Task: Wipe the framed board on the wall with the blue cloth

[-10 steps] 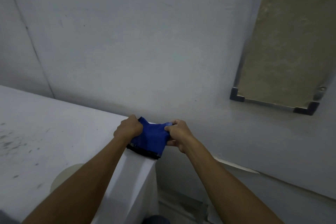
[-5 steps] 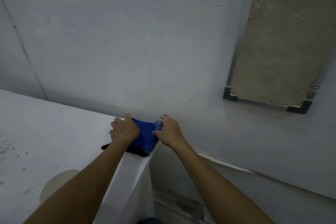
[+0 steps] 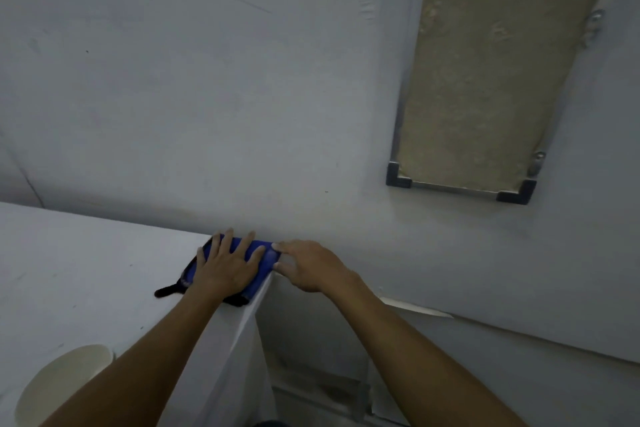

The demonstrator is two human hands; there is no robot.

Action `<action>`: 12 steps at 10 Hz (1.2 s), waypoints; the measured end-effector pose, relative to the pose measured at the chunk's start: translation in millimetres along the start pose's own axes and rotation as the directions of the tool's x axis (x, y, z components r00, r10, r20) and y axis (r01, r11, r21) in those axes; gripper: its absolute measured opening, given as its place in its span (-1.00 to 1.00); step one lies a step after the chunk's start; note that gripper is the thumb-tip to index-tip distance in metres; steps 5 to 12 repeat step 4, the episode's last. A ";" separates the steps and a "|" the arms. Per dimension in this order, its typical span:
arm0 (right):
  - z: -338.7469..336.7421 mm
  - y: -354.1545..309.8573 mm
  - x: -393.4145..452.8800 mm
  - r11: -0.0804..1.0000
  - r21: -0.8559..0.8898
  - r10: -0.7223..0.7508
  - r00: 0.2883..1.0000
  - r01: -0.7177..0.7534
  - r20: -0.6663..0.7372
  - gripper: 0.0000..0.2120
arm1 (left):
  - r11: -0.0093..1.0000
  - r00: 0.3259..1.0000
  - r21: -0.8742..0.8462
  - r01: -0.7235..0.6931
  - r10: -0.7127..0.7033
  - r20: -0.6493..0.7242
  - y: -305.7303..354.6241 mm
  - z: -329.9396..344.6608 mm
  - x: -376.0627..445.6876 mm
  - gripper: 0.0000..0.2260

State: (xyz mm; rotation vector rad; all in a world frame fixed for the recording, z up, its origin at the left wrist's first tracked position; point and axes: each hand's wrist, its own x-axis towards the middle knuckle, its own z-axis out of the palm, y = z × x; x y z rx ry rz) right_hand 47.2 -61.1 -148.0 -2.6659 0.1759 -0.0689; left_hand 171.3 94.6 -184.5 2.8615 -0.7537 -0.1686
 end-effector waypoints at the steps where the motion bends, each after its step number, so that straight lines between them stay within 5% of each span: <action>1: -10.9 4.9 -9.8 1.000 -0.003 -0.011 1.000 0.011 -0.007 -0.54 | 1.000 1.000 0.020 -0.008 0.008 -0.013 7.1 -7.0 -5.3 -0.39; 4: -71.8 49.8 -68.2 0.994 -0.100 0.023 0.978 -0.045 -0.207 -0.60 | 0.950 0.930 0.024 -0.310 0.309 -0.199 109.2 -43.5 -26.8 -0.43; 12: -71.8 49.8 -68.2 0.994 -0.100 0.023 0.978 -0.045 -0.207 -0.60 | 0.950 0.930 0.024 -0.310 0.309 -0.199 109.2 -43.5 -26.8 -0.43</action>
